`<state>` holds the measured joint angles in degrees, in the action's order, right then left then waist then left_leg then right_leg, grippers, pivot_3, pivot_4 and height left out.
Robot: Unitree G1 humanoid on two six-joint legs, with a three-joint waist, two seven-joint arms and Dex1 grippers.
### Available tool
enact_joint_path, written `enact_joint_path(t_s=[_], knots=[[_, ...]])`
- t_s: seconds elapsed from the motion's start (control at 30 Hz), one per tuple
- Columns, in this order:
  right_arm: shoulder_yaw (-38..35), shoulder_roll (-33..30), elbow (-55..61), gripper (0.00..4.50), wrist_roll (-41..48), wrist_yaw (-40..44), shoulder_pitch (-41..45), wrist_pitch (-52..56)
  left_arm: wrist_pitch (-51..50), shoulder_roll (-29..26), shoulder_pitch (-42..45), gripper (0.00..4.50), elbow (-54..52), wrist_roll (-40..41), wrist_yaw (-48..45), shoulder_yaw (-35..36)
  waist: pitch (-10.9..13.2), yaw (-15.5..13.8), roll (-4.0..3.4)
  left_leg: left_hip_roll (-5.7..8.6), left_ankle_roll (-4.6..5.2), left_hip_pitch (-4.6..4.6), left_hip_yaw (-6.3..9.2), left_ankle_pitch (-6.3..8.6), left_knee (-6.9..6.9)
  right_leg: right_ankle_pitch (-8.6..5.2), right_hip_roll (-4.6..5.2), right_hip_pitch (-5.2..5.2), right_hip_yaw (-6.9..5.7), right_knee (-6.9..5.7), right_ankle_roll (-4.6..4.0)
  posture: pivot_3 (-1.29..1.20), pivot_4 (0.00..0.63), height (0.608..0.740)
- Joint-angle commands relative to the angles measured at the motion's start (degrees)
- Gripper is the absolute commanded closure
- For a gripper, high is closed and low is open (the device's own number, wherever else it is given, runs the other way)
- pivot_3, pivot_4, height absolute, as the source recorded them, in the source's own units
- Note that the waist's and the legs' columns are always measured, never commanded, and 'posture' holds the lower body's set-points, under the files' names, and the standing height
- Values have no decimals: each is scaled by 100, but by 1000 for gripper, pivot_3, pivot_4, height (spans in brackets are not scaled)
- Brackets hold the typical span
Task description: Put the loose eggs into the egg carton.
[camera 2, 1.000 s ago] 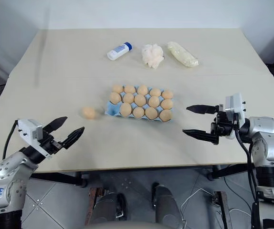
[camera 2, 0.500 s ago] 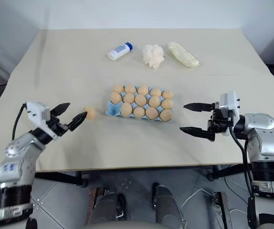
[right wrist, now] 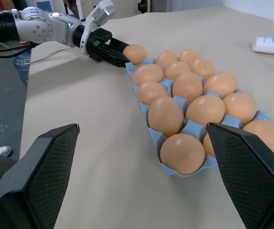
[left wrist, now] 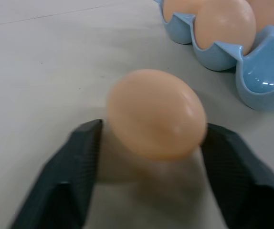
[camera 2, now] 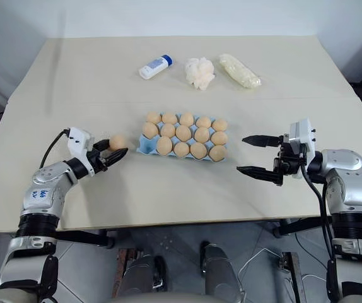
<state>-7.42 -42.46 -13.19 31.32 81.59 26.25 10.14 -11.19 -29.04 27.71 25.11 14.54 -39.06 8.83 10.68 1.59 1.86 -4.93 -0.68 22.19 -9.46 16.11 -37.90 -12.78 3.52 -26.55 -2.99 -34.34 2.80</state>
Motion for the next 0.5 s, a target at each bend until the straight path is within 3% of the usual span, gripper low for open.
enact_joint_path(t_s=[0.03,0.23,0.5], knots=[[-179,-99,237,0,44,-57,-52,11,179,-96,106,2491,-110,32,-154,46,0,-1,0,0,0,0,1,0,0,0,0,0,-1,-1,0,0,150,740],[-186,-101,265,0,45,-115,-92,10,239,-153,311,4461,-207,87,-291,94,0,-1,0,0,0,0,0,0,0,0,0,0,0,-1,0,0,150,740],[-238,-74,419,0,86,-241,-238,8,89,-228,416,4488,-507,231,-371,179,0,0,0,0,1,0,-1,-1,-1,0,-1,0,0,-4,1,0,150,740]])
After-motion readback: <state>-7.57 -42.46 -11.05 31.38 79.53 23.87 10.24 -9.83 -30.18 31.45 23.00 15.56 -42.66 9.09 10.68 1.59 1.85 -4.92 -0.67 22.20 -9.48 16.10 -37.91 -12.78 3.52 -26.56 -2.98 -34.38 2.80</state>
